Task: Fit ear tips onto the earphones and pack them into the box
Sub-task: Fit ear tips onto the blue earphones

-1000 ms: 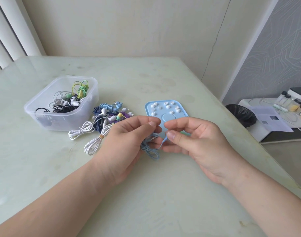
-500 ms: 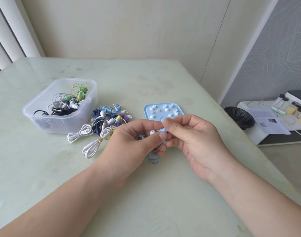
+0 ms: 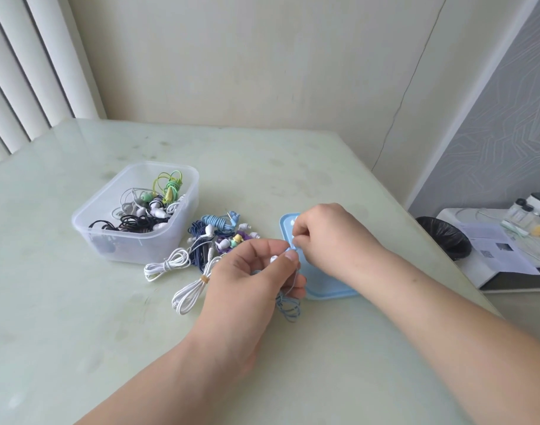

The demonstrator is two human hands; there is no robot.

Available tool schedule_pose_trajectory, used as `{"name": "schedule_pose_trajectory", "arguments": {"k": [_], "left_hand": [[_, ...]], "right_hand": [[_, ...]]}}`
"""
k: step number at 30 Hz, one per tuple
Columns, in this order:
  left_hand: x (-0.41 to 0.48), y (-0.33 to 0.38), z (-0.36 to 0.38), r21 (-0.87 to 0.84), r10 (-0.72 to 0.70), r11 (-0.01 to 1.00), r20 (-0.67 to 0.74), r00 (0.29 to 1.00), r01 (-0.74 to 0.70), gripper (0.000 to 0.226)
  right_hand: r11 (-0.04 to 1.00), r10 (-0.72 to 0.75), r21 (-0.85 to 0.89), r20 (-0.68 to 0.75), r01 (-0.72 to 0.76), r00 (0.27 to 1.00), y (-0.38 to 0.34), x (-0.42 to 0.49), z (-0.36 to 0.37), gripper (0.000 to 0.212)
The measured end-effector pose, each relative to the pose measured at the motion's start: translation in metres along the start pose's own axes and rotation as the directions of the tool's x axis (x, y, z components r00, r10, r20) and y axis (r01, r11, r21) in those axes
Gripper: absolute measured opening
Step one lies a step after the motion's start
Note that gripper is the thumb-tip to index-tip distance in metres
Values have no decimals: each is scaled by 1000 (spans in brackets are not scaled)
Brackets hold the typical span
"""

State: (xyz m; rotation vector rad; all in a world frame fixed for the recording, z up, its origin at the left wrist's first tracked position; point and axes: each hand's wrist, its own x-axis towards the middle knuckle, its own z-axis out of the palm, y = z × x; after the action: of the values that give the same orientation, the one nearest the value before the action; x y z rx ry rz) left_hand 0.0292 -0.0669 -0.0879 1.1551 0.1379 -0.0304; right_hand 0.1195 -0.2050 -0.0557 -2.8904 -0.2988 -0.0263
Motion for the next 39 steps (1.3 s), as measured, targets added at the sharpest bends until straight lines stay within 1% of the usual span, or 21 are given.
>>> {"name": "schedule_pose_trajectory", "arguments": {"k": [2,6,8,10,12,13,14,15,16,17,18,19,20,22,23,24,26,28,33,37,39], "left_hand": [[0,0,1,9,-4,1000,1,1000,4,6],[0,0,2,24,-1,1000,10,1000,1,7],[0,0,2,21,-4,1000,10,1000,3,7],[-1,1,2,25,-4,1000,9,1000,4,7],[-2,2,3,22,-6,1000,4,1000,6,7],[-2,2,3,19,-9,1000,2,1000,9,7],[-2,3,2,15,-8,1000,-1,1000,8,7],[-2,3,2,11,-7,1000,-1,1000,7,7],[-3,3,2,13,-7,1000,3,1000,7,7],[-3,2,2,17,-6,1000,8,1000,6,8],[-3,2,2,34,-7,999,17,1000,6,10],[-4,1,2,59,-6,998,27,1000,5,11],[-4,1,3,85,-3,996,36,999,0,12],[-5,1,4,123,4,992,48,999,-10,14],[-5,1,4,134,10,991,53,999,-17,15],[-5,1,4,147,15,989,57,998,-23,15],[-5,0,4,181,19,983,71,997,-31,15],[-6,0,3,204,17,978,90,996,-35,12],[-7,0,4,259,34,964,119,992,-64,10],[-8,-1,4,288,41,954,160,986,-87,9],[-9,-1,5,296,42,951,174,984,-93,9]], "right_hand": [[1000,16,0,-16,-16,1000,-1,0,1,17],[994,55,95,-25,-52,998,-5,2,-3,14],[998,50,30,-14,-50,999,-7,5,-5,15],[995,16,-99,-4,-17,1000,-9,7,-6,15],[988,-34,-149,-36,28,999,-9,4,-7,14],[993,-50,-109,-70,42,996,-8,0,-8,12],[999,-44,-1,-119,45,992,-7,-6,-10,10],[985,-10,170,-173,40,985,-6,-14,-12,7],[928,51,370,-213,32,976,-5,-25,-15,6],[832,120,554,-211,18,970,-6,-37,-19,7],[712,183,702,-169,-12,968,-5,-50,-21,7],[594,231,803,-103,-57,967,-4,-64,-20,7],[478,266,872,-34,-101,963,-3,-77,-17,6],[270,306,948,82,-168,949,2,-97,-7,4],[186,319,964,125,-192,940,5,-103,-2,6],[123,328,970,160,-210,931,9,-106,2,10],[49,332,974,194,-222,923,13,-107,5,18],[14,319,980,185,-200,930,14,-106,6,21],[-37,292,989,150,-146,944,14,-107,11,17],[-84,269,988,151,-132,951,19,-105,10,27],[-88,252,988,148,-129,956,20,-105,10,26]]}}
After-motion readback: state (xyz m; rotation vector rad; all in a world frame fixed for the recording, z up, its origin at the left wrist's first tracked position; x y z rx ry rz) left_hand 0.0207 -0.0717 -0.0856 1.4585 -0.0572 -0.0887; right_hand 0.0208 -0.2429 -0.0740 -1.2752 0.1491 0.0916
